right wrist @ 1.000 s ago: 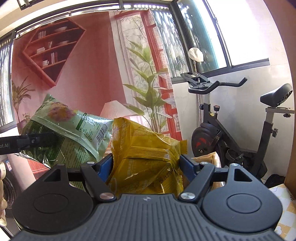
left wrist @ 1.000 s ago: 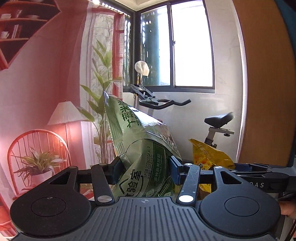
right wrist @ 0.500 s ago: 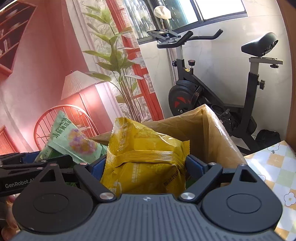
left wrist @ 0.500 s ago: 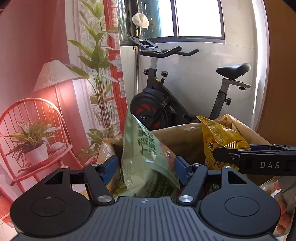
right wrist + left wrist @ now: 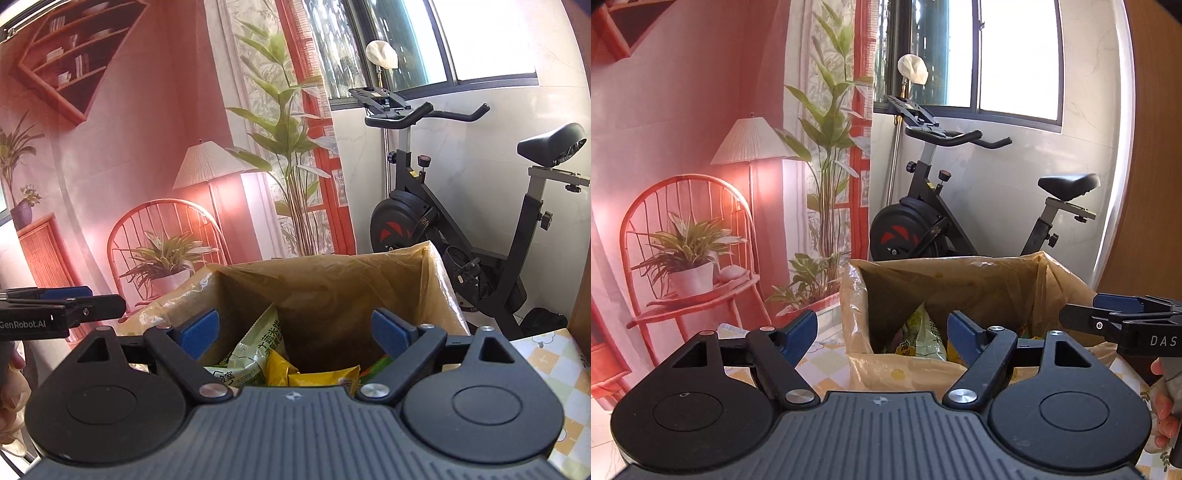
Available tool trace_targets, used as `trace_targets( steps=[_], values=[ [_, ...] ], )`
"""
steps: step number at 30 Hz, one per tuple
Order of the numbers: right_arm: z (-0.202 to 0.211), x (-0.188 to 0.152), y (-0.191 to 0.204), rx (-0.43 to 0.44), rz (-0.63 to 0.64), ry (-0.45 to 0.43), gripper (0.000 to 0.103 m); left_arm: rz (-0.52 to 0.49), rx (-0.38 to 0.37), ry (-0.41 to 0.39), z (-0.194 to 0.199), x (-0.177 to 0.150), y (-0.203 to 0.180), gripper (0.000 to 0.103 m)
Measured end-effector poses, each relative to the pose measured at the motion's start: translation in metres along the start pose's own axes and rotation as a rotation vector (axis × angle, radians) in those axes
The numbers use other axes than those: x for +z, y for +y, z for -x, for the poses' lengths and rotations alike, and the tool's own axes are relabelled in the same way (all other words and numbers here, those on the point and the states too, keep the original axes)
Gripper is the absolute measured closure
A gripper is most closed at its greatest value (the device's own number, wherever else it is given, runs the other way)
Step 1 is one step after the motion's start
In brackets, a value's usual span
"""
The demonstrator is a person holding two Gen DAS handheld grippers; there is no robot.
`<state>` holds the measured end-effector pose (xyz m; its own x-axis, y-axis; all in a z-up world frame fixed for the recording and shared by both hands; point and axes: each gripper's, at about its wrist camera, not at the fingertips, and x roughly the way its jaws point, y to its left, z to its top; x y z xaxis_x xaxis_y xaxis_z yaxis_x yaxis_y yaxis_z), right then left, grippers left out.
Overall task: Organize snacks
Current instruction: 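Open both tools to drop the bags into the box, then grasp the orange-wrapped snack bar with the left tool while the right grasps the small green packet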
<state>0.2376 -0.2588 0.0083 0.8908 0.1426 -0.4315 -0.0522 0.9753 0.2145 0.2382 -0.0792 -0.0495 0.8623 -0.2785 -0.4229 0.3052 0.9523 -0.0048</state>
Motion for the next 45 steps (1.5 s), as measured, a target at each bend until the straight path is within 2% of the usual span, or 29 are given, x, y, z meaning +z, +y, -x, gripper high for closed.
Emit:
trace_targets(
  steps=[4,8,13,16,22,27,31,32,38,45],
  values=[
    [0.028,-0.024,0.003,0.036,0.081,-0.011,0.018,0.024,0.023,0.002,0.032,-0.03,0.013,0.024],
    [0.051,-0.061,0.004,0.037,0.174,0.002,0.024,0.076,0.058,0.041,0.051,-0.062,0.028,0.025],
    [0.061,-0.117,-0.007,0.034,0.158,0.106,0.037,0.146,0.104,0.093,0.062,-0.102,0.04,0.029],
    [0.064,-0.15,-0.013,0.015,0.141,0.179,0.041,0.185,0.101,0.135,0.06,-0.124,0.042,0.03],
    [0.063,-0.2,-0.015,-0.015,0.141,0.326,0.046,0.166,0.086,0.181,0.051,-0.149,0.032,0.031],
    [0.056,-0.225,-0.02,-0.044,0.125,0.397,0.048,0.116,0.063,0.201,0.044,-0.158,0.018,0.032],
    [0.053,-0.237,-0.009,-0.053,0.192,0.386,0.061,0.078,0.051,0.219,0.041,-0.165,0.01,0.038],
    [0.053,-0.238,-0.006,-0.054,0.214,0.375,0.062,0.069,0.041,0.221,0.04,-0.167,0.008,0.044],
    [0.055,-0.245,-0.005,-0.047,0.217,0.325,0.063,0.023,-0.039,0.237,0.036,-0.175,-0.01,0.062],
    [0.056,-0.246,-0.005,-0.046,0.209,0.307,0.063,-0.061,-0.092,0.293,0.009,-0.182,-0.027,0.061]
  ],
)
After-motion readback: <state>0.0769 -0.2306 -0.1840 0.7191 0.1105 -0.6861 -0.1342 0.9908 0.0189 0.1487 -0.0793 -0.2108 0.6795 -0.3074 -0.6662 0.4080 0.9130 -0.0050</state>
